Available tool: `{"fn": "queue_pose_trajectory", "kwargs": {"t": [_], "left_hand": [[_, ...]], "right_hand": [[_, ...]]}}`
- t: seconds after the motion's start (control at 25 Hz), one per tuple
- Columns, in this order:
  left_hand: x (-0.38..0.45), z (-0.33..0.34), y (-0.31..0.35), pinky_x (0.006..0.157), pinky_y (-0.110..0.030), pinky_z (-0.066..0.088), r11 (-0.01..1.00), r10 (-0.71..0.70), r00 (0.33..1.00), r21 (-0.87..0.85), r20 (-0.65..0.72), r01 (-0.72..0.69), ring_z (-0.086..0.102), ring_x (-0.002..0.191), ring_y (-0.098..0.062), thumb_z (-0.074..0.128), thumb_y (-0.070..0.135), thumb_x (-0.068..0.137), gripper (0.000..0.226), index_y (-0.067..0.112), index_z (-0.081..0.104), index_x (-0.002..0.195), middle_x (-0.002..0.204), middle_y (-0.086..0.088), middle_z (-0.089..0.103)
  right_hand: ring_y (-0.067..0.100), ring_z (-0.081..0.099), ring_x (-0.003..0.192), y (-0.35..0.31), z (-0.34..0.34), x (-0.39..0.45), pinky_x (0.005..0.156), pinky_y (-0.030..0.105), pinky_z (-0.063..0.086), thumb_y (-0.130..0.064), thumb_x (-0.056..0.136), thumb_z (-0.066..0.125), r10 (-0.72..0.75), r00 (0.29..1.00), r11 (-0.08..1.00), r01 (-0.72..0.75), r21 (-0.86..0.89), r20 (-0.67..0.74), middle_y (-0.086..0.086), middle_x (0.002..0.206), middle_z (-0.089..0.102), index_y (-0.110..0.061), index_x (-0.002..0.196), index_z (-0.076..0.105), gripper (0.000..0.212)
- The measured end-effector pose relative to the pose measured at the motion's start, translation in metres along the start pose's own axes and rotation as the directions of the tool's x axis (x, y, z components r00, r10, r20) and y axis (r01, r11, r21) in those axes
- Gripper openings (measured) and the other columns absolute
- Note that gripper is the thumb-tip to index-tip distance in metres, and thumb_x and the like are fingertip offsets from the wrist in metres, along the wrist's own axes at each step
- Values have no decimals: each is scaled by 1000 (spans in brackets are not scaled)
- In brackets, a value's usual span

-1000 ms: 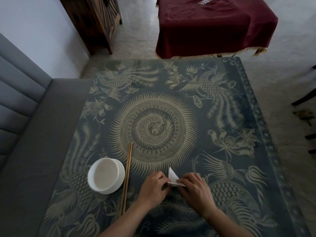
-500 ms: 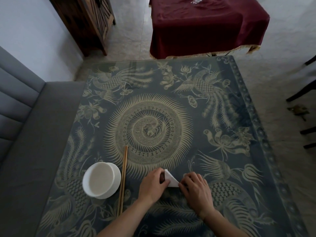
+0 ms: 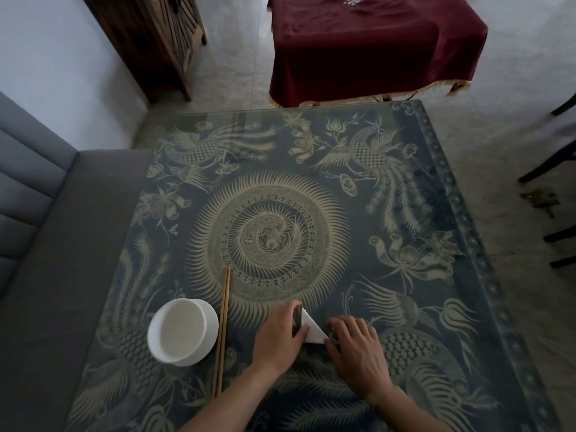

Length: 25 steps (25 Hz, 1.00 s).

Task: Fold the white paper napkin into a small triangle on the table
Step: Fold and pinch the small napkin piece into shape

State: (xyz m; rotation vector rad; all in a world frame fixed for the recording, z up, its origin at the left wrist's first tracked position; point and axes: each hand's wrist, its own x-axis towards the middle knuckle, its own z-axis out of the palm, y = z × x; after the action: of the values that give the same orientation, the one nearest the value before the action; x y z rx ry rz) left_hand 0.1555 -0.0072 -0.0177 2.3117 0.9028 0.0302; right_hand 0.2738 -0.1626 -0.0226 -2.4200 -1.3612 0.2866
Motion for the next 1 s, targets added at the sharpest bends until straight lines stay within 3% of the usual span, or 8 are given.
{"fn": "queue_pose_trajectory", "kwargs": {"t": [0.08,0.16,0.24,0.36,0.68,0.88,1.0], "left_hand": [[-7,-3,-7,76,-26,46,981,169,985,109,-46,-163,55,97,-12,55,38,95,30,28,48,123,110,8,55],[-20,-2,-18,91,-33,46,898,372,928,251,7,-361,54,115,-18,51,36,94,38,21,51,129,128,2,52],[-33,3,-27,109,-42,30,824,437,888,334,141,-458,33,142,-23,48,41,95,58,16,39,146,155,-2,35],[-40,10,-30,114,-51,9,772,376,878,423,297,-474,9,151,-26,43,51,94,76,15,18,157,166,-3,9],[-33,5,-29,111,-59,5,760,252,875,475,413,-443,5,149,-37,40,61,92,81,22,12,158,166,-5,6],[-22,0,-27,113,-60,-6,731,272,843,470,463,-494,-22,147,-31,34,63,91,85,28,-9,156,164,3,-19],[-17,-2,-28,112,-61,-10,721,262,831,473,490,-507,-30,144,-33,33,65,91,86,32,-16,154,161,8,-26]], "right_hand": [[22,59,104,1,2,-6,83,38,47,-36,86,60,-81,997,995,81,-54,1,-3,115,63,-21,116,62,34],[25,54,124,3,6,-16,97,41,39,-38,86,53,-211,976,968,216,-125,56,2,134,59,-15,133,57,52],[26,41,138,6,10,-25,105,47,29,-43,89,50,-316,941,923,335,-188,124,7,150,45,-9,143,48,64],[27,29,144,6,14,-34,107,54,23,-53,93,45,-349,908,891,398,-219,231,10,157,32,-6,147,39,72],[26,23,146,10,12,-38,109,53,21,-65,90,45,-296,896,896,380,-229,330,7,160,26,-12,151,33,82],[27,19,146,8,7,-37,110,52,19,-66,89,45,-276,892,903,368,-221,357,6,160,26,-14,151,34,82],[28,20,145,6,5,-36,108,51,21,-66,90,43,-269,892,907,361,-218,363,7,159,27,-14,150,36,80]]}}
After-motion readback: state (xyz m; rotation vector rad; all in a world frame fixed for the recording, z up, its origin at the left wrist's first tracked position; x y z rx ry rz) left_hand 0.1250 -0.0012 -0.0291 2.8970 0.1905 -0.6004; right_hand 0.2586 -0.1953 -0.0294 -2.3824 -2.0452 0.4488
